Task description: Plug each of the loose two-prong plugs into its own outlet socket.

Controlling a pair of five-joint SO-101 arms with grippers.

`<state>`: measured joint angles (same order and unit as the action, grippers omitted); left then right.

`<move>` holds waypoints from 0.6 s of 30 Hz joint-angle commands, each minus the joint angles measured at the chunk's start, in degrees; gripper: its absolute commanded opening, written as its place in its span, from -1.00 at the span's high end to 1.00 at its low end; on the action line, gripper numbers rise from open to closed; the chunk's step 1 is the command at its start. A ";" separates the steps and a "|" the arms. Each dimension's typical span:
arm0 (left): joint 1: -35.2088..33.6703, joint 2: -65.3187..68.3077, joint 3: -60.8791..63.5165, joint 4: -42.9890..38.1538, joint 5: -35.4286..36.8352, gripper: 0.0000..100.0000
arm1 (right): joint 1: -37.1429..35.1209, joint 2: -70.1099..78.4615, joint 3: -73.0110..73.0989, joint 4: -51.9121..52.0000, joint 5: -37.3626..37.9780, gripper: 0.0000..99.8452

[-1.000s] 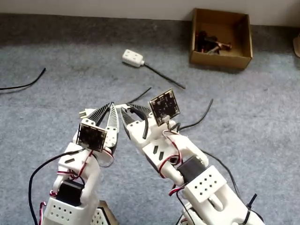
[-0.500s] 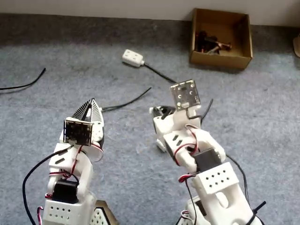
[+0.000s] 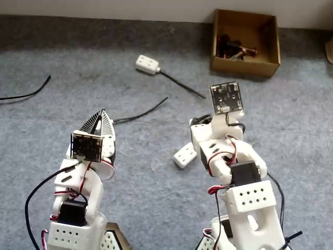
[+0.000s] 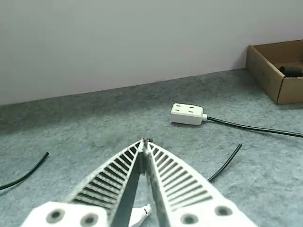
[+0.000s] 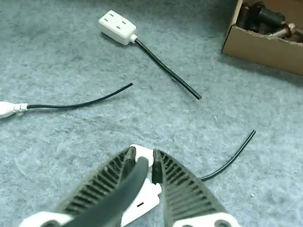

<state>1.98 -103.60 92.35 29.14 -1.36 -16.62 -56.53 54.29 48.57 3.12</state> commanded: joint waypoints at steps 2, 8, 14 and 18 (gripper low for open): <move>-0.84 -0.75 -1.63 -1.05 0.53 0.99 | 1.89 0.22 -3.56 1.80 -3.78 0.99; -0.84 -0.75 -1.63 -1.05 0.53 0.99 | 3.30 0.22 -3.65 1.89 -5.80 0.99; -0.84 -0.75 -1.36 -1.05 0.44 0.99 | 3.65 3.30 -9.80 6.73 -6.77 0.99; -0.84 -0.75 -0.75 -1.05 0.35 0.99 | 3.91 14.81 -22.46 16.57 -9.14 0.99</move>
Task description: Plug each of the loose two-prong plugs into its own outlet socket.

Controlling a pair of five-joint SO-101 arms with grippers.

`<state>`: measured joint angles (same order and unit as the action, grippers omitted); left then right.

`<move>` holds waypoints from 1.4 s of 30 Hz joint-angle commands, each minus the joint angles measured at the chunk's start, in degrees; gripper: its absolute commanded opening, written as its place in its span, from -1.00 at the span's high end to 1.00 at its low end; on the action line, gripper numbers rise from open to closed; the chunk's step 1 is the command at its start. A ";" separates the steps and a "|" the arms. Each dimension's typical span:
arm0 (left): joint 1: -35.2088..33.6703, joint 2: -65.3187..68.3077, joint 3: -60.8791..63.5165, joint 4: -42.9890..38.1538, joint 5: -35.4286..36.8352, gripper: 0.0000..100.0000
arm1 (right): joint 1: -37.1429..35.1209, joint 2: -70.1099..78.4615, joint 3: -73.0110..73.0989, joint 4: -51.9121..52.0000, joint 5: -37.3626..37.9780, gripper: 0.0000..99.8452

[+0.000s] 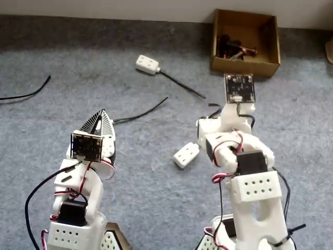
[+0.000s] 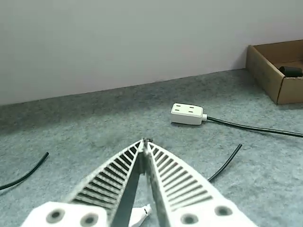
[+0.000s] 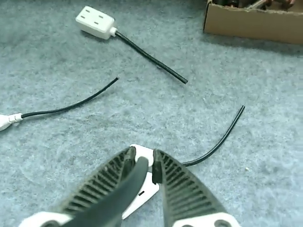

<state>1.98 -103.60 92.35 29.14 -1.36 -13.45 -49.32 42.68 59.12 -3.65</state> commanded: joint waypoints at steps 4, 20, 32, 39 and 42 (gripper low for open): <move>-1.98 -0.75 -0.75 -1.05 0.35 0.99 | 0.84 18.15 -22.11 14.73 -6.33 0.99; -2.59 -0.75 -0.75 -1.05 0.44 0.99 | 0.66 30.73 -32.04 27.03 -21.54 0.99; -2.59 -0.75 -0.75 -1.05 0.35 0.99 | -3.38 30.99 -24.31 16.48 -29.19 0.99; -2.59 -0.75 -0.75 -1.05 0.35 0.99 | -3.30 30.99 -21.93 16.04 -23.03 0.99; -2.59 -0.75 -0.66 -1.05 0.26 0.99 | -3.30 31.08 -21.93 16.04 -23.03 0.99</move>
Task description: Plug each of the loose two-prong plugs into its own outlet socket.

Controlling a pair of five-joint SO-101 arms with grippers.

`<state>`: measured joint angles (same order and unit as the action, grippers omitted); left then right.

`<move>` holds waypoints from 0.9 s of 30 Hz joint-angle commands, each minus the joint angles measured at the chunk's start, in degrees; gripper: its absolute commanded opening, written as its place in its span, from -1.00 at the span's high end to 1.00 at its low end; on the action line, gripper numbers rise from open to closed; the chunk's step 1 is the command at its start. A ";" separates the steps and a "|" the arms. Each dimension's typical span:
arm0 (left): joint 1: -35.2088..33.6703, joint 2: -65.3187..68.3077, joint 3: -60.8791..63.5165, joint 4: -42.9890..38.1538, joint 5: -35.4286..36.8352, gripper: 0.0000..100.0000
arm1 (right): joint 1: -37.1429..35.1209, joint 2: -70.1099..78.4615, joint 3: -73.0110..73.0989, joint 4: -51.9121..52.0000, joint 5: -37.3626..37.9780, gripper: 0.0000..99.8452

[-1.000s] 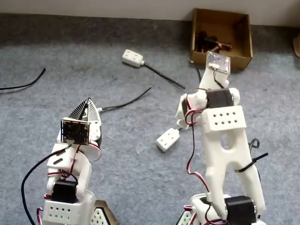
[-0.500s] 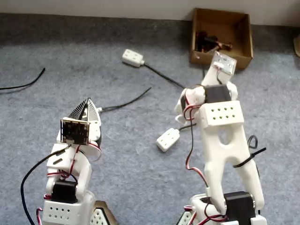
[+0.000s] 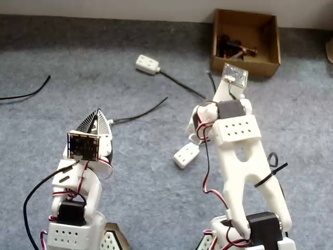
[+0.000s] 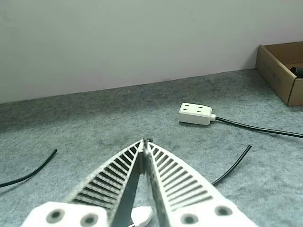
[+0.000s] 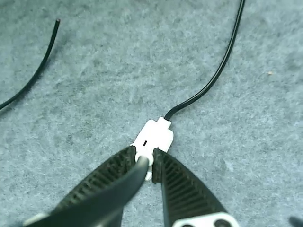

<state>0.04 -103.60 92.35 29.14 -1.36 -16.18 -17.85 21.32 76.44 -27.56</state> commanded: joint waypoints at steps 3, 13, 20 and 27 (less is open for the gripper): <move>-0.66 -0.75 -0.66 -1.05 0.26 0.99 | -0.57 -0.40 -0.57 -1.27 0.88 0.99; -0.75 -0.75 -0.66 -1.05 0.26 0.99 | -0.57 -0.48 5.05 -5.76 0.70 0.99; -0.75 -0.75 -1.27 -1.32 0.26 0.99 | -0.48 -0.84 5.32 -5.93 0.88 0.99; -0.84 -0.75 -0.84 -1.14 0.18 0.99 | -0.13 -0.48 5.32 -6.20 0.97 0.99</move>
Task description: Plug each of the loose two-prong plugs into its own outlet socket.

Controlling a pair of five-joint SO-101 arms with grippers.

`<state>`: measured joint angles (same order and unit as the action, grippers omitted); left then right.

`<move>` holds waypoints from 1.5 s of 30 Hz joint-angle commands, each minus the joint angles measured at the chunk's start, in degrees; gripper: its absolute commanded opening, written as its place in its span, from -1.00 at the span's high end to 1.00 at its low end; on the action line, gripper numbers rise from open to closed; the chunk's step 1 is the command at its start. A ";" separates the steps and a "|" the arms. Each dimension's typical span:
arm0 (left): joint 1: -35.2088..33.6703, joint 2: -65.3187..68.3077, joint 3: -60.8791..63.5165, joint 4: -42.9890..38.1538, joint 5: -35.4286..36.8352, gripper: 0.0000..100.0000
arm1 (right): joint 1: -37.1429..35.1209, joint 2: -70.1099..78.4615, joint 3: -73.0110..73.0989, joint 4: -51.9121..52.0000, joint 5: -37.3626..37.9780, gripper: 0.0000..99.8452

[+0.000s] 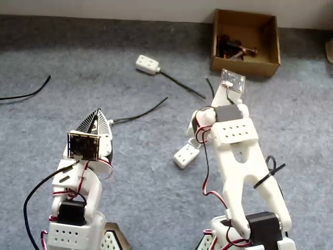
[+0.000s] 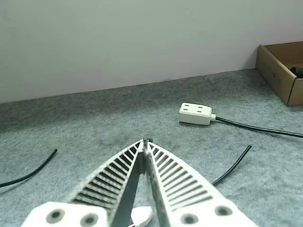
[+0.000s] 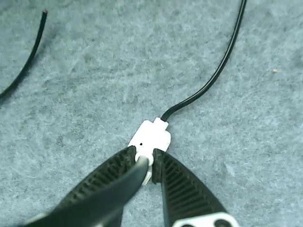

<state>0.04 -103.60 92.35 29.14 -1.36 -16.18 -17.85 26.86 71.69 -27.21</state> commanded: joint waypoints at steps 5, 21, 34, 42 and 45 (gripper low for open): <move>-1.01 -0.75 -0.84 -1.14 0.18 0.99 | 1.89 -0.84 1.27 -4.62 0.62 0.99; -3.91 -0.75 -0.84 -1.32 0.18 0.99 | 1.54 -0.57 2.68 -6.99 0.26 0.99; -4.09 -0.75 -0.75 -1.32 0.18 0.99 | -0.57 -0.92 5.67 -7.34 0.44 0.99; -4.09 -0.75 -0.75 -1.32 0.18 0.99 | -0.66 -0.84 5.49 -7.43 0.44 0.99; -4.09 -0.75 -0.75 -1.32 0.18 0.99 | -0.66 -0.66 5.41 -7.69 0.44 0.99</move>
<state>-3.65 -103.60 92.35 29.14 -1.36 -16.09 -17.85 32.84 65.36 -27.21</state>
